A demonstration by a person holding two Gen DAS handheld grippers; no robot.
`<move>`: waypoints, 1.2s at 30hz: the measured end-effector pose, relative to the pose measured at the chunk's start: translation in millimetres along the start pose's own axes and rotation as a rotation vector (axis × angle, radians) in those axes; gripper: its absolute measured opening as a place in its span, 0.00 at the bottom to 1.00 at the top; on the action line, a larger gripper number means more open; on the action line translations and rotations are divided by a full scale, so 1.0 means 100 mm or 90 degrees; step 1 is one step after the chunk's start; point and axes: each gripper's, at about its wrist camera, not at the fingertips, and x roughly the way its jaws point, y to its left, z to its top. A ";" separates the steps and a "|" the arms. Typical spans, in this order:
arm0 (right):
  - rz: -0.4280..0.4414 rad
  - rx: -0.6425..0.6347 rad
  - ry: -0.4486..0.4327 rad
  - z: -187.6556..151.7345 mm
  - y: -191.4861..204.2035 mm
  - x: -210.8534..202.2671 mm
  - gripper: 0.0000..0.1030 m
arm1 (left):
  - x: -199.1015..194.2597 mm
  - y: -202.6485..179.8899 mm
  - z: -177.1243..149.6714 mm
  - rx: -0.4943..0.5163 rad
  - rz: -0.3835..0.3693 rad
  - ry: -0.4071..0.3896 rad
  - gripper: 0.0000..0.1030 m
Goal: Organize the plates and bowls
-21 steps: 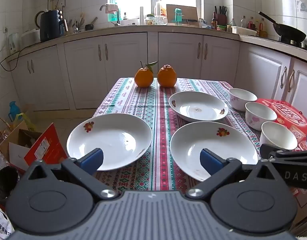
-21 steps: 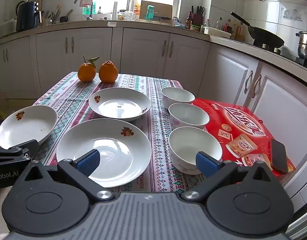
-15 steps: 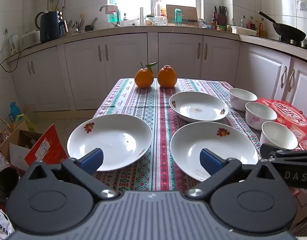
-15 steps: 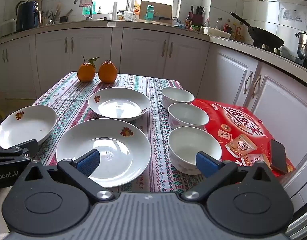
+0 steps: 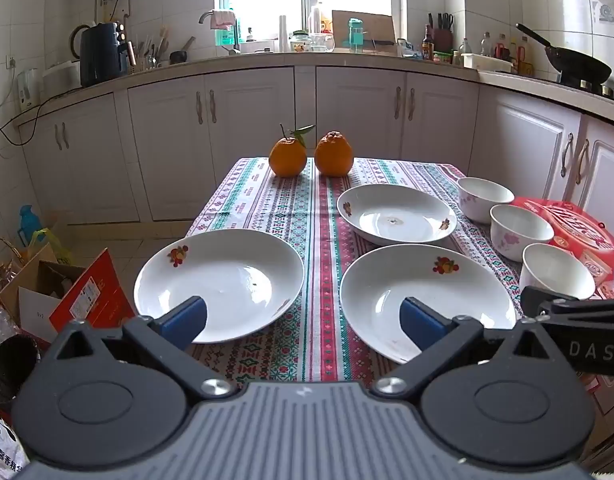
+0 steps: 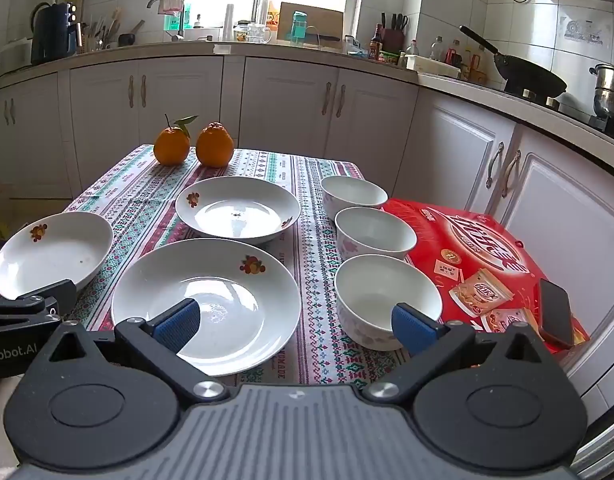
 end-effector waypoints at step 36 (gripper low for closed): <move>-0.003 -0.001 -0.005 0.03 0.01 -0.03 1.00 | -0.03 0.00 0.02 0.000 0.001 -0.005 0.99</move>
